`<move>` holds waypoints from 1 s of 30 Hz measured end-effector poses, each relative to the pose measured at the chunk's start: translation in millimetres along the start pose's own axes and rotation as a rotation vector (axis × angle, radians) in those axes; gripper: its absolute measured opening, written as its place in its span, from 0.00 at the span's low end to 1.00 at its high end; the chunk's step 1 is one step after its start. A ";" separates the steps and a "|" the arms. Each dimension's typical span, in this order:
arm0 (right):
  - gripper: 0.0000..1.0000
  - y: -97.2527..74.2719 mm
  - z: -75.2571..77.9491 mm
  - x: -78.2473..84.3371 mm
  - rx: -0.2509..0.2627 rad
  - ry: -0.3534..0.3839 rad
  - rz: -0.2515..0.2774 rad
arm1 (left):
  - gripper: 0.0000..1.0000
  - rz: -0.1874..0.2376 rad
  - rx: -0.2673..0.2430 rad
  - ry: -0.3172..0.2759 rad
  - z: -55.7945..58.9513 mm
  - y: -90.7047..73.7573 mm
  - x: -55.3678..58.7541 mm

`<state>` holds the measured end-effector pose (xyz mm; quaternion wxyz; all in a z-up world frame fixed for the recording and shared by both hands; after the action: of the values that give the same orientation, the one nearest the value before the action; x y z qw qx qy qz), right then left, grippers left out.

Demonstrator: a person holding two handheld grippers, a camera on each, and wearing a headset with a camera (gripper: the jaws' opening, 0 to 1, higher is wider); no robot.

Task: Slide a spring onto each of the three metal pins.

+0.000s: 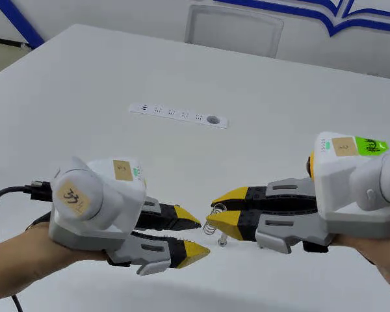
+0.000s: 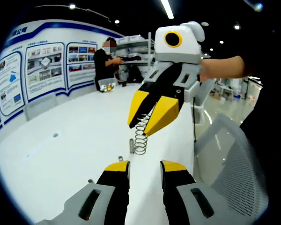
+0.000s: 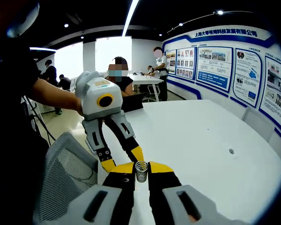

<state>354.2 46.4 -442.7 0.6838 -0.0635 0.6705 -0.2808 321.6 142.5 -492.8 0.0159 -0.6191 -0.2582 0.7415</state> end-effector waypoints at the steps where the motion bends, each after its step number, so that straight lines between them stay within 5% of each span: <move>1: 0.11 -0.6 5.2 1.0 0.015 0.001 -0.002 | 0.30 0.006 -0.004 -0.003 -1.1 -1.7 0.7; 12: 0.11 5.4 48.3 19.2 0.153 0.059 -0.048 | 0.50 -0.032 -0.076 -0.029 -15.9 -16.2 19.9; 14: 0.11 7.7 53.0 24.3 0.175 0.085 -0.057 | 0.52 0.006 -0.101 0.008 -17.5 -18.7 14.9; 18: 0.11 14.0 57.9 34.9 0.187 0.097 -0.080 | 0.59 0.052 -0.111 -0.013 -20.1 -22.8 10.5; 22: 0.11 22.3 59.1 47.0 0.193 0.110 -0.109 | 0.65 0.013 -0.138 0.006 -26.0 -27.6 13.5; 30: 0.11 33.5 68.2 66.6 0.212 0.180 -0.144 | 0.73 0.013 -0.178 -0.001 -33.5 -39.0 12.2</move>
<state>425.4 23.4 -510.6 0.6019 -0.0135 0.6893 -0.4030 338.2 192.7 -491.6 -0.0443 -0.6195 -0.3190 0.7159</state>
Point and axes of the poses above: the centre of the closed fingertips' face, and the gripper's own axes: y roughly forward along the fingers, z roughly to its right, x roughly out of its underside, the point moved 6 cm from there along -y, roughly backward along the fingers, and after that the axes turned 8 degrees about x, right-handed, at the moved point
